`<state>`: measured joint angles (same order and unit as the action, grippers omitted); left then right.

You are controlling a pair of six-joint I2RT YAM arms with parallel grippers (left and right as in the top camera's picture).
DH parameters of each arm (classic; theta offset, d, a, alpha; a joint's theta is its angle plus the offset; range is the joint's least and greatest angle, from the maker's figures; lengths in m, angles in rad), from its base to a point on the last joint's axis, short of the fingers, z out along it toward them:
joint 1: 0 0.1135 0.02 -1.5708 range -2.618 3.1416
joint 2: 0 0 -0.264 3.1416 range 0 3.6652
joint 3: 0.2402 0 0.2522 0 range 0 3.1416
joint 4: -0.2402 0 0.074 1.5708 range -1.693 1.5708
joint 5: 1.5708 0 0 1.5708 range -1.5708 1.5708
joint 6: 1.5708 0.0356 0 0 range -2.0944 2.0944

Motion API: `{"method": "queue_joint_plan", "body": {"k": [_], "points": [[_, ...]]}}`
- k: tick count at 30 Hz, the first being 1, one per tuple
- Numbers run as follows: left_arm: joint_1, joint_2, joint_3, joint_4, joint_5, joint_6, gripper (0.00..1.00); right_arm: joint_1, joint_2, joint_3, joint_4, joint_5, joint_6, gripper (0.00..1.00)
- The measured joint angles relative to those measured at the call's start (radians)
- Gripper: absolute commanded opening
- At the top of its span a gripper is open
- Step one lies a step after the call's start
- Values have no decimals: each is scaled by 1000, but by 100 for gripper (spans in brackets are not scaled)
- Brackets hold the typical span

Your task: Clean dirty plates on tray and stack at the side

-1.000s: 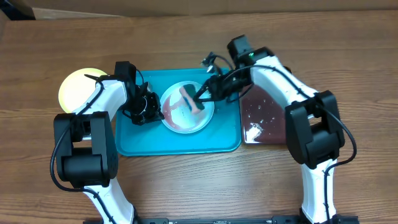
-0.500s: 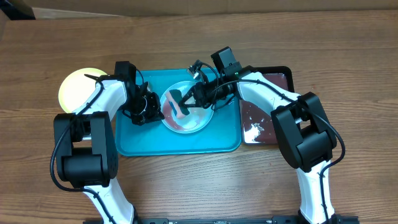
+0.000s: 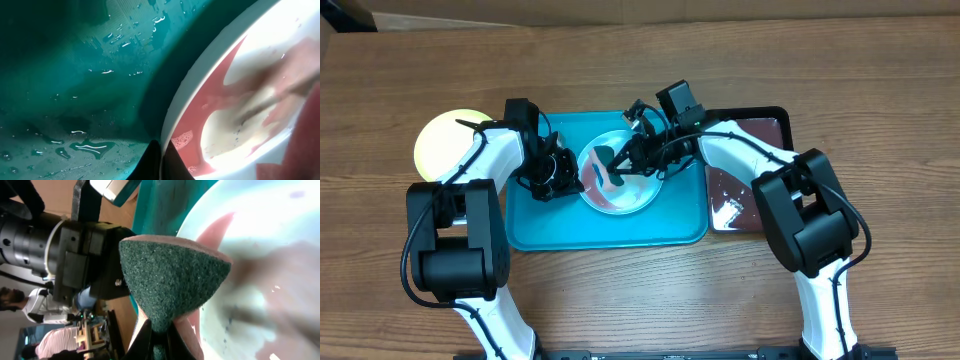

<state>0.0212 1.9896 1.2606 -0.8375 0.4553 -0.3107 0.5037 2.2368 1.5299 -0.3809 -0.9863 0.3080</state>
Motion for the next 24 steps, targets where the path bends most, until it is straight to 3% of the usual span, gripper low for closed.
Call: {"method": "queue_joint_plan", "body": {"k": [10, 24], "points": [[0, 0, 0, 0, 0, 0, 4, 30, 0, -108, 134, 46, 108, 4], [-1, 0, 0, 0, 1, 0, 4, 3, -11, -113, 64, 147, 135, 4]]}}
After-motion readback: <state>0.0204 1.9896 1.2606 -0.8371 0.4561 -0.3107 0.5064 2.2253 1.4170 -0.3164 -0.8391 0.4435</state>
